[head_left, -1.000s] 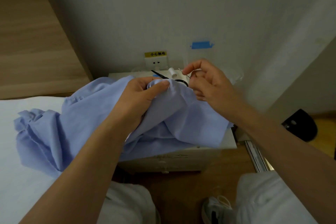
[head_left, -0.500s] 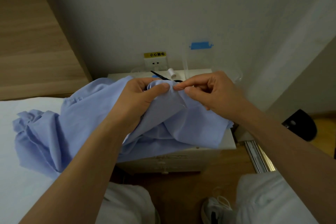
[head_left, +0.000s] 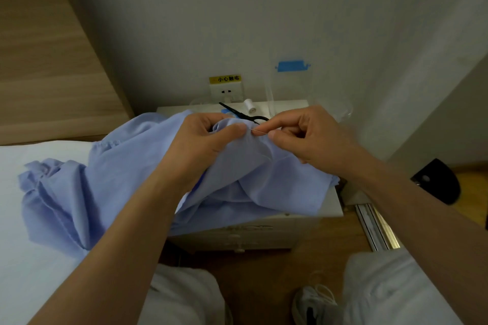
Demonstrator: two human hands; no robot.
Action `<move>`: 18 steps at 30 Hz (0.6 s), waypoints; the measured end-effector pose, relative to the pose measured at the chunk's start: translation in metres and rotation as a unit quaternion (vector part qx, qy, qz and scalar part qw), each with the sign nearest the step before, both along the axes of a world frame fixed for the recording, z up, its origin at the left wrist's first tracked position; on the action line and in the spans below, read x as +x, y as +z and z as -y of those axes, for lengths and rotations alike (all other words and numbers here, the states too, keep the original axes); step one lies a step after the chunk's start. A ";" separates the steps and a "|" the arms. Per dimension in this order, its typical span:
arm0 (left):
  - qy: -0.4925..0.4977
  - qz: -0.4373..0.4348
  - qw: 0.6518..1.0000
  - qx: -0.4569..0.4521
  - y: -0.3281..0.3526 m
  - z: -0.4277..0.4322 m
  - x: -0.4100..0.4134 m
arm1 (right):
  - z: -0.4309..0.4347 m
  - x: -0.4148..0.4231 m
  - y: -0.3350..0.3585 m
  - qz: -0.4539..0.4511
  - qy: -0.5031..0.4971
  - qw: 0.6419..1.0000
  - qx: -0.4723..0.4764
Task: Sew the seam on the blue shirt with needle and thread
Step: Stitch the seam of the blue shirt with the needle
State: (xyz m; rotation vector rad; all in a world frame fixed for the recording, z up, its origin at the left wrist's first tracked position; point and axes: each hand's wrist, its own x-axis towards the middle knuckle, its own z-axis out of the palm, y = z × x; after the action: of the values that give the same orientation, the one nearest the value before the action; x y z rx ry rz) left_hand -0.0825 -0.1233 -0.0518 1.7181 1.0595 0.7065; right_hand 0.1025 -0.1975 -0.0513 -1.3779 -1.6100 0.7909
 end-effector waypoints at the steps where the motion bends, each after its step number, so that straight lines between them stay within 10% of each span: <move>1: -0.004 0.002 1.000 0.005 0.001 0.001 0.000 | 0.000 0.000 0.000 0.001 0.000 1.000 -0.007; 18: -0.023 -0.060 0.993 0.094 0.000 0.001 0.001 | -0.002 -0.001 -0.002 0.019 0.044 0.995 -0.092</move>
State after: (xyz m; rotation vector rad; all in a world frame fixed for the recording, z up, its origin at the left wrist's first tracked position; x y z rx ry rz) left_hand -0.0815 -0.1240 -0.0514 1.9618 1.0590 0.7002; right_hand 0.1014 -0.1956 -0.0532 -1.4644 -1.6702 0.9914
